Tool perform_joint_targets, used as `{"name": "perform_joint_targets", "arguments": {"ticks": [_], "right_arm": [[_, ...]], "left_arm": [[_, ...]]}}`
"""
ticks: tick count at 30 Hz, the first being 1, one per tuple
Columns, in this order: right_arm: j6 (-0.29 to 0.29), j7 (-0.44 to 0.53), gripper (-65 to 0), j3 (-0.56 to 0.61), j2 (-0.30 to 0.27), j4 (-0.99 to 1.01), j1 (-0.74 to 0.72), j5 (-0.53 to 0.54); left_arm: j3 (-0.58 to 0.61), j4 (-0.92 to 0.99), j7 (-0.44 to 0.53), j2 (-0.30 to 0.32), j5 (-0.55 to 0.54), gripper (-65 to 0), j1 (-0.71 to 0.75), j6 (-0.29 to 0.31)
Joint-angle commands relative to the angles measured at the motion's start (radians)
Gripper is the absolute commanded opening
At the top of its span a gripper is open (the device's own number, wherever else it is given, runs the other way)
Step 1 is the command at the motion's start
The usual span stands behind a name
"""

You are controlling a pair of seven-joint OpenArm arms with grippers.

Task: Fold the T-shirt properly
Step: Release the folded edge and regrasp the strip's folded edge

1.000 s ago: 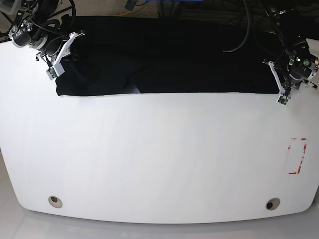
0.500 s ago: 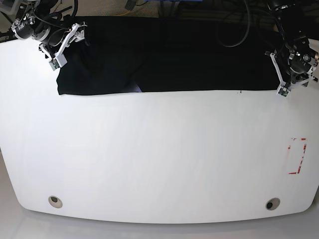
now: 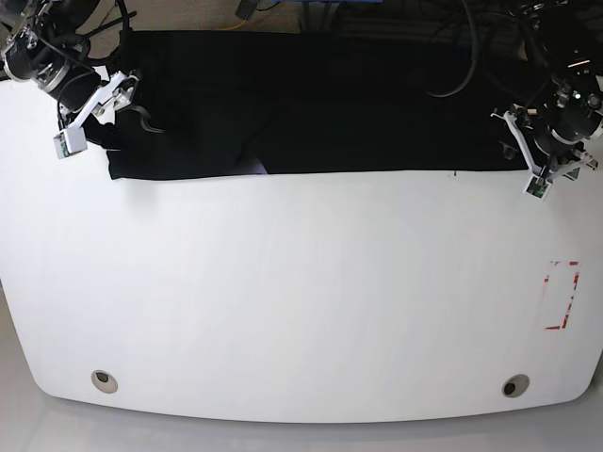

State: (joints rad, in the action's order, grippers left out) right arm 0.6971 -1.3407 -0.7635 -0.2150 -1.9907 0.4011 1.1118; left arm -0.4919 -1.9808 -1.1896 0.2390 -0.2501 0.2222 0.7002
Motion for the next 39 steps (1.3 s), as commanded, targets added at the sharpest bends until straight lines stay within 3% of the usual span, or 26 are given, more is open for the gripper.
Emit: {"name": "perform_joint_targets", "arguments": {"ticks": [1, 5, 9, 13, 16, 20, 27, 34, 39], "right_arm": [[0.001, 0.000, -11.6, 0.025, 0.012, -0.002, -0.012, -0.025], [0.001, 0.004, -32.3, 0.095, 0.050, 0.003, -0.018, -0.170], [0.001, 0.033, -48.0, 0.163, 0.087, 0.003, -0.026, -0.362], [0.001, 0.085, -49.0, 0.200, 0.130, 0.032, -0.023, -0.571], [0.001, 0.135, -49.0, 0.204, 0.137, 0.083, -0.026, -0.661], [0.001, 0.195, -49.0, 0.204, 0.110, 0.213, -0.074, -0.675], [0.001, 0.292, -49.0, 0.212, 0.016, 0.483, -0.229, -0.675], [0.001, 0.300, -49.0, 0.212, -0.041, 0.687, -0.453, -0.675], [0.001, 0.297, -48.7, 0.212, -0.050, 0.727, -0.561, -0.675]], "left_arm": [[0.000, -0.012, 0.010, 0.006, -0.021, -32.9, -0.005, -0.002], [-0.003, 0.019, 0.010, -0.017, 0.004, -43.5, 0.007, -0.002], [0.000, 0.059, 0.015, -0.023, 0.113, -44.9, 0.026, -0.002], [0.002, 0.162, 0.018, -0.020, 0.174, -44.9, 0.027, -0.002], [0.003, 0.239, 0.035, -0.017, 0.177, -44.9, 0.021, -0.002], [0.003, 0.303, 0.113, -0.017, 0.179, -44.9, -0.002, -0.002], [0.057, 0.502, 0.126, -0.017, 0.179, -44.7, -0.148, -0.002], [0.057, 0.647, 0.126, -0.017, 0.179, -44.7, -0.290, -0.002], [0.057, 0.653, 0.126, -0.019, 0.179, -44.7, -0.329, -0.002]]}}
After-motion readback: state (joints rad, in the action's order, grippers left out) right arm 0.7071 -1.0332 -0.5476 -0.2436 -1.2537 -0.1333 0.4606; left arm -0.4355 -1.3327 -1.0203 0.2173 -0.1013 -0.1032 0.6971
